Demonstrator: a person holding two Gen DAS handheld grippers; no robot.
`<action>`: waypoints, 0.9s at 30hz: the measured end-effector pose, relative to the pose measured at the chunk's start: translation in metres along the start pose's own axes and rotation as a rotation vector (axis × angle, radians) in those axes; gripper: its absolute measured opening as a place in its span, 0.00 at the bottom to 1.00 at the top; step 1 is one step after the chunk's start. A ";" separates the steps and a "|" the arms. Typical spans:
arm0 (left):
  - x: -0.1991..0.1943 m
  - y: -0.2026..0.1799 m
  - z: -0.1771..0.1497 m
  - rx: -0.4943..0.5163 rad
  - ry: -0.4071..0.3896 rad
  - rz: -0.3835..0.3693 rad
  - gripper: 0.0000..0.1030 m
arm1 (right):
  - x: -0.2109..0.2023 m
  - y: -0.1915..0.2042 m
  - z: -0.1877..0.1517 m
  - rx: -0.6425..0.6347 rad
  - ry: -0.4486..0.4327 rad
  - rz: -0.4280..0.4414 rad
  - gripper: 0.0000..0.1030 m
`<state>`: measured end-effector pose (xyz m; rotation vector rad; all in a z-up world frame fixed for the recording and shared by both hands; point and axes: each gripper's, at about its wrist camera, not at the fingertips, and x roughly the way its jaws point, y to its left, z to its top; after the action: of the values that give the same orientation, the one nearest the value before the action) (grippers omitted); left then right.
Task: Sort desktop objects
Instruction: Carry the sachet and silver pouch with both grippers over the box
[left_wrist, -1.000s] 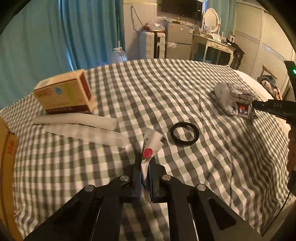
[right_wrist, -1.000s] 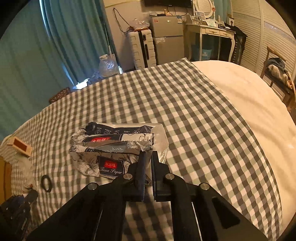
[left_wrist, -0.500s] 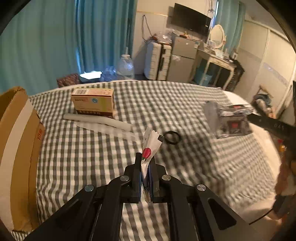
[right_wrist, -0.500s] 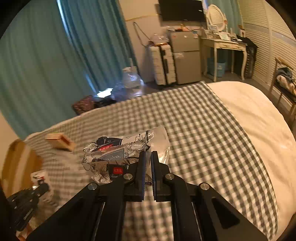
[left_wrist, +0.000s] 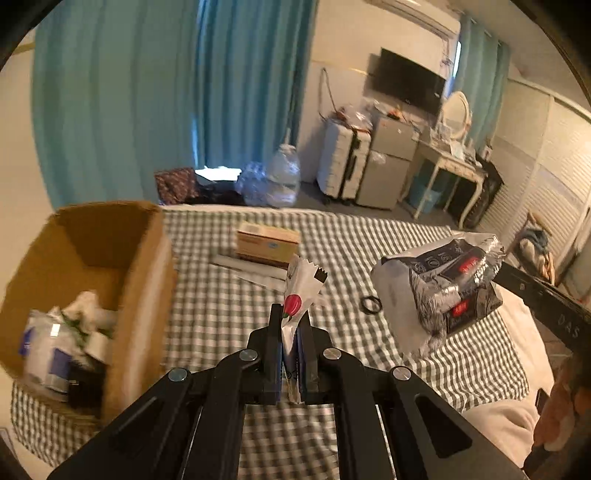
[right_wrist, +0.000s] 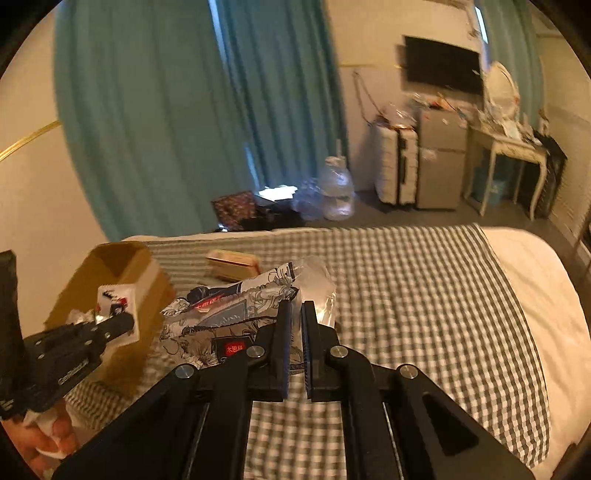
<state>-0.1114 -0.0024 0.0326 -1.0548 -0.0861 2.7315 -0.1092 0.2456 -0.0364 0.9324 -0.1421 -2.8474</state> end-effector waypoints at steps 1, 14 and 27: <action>-0.006 0.007 0.001 -0.012 -0.010 0.003 0.05 | -0.003 0.012 0.002 -0.024 -0.011 0.006 0.05; -0.055 0.117 0.022 -0.117 -0.082 0.130 0.05 | 0.018 0.154 0.036 -0.196 -0.041 0.173 0.05; -0.021 0.208 0.001 -0.192 0.018 0.219 0.05 | 0.107 0.244 0.038 -0.265 0.071 0.267 0.05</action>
<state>-0.1331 -0.2099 0.0202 -1.2047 -0.2486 2.9570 -0.1920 -0.0103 -0.0357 0.8823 0.1078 -2.5082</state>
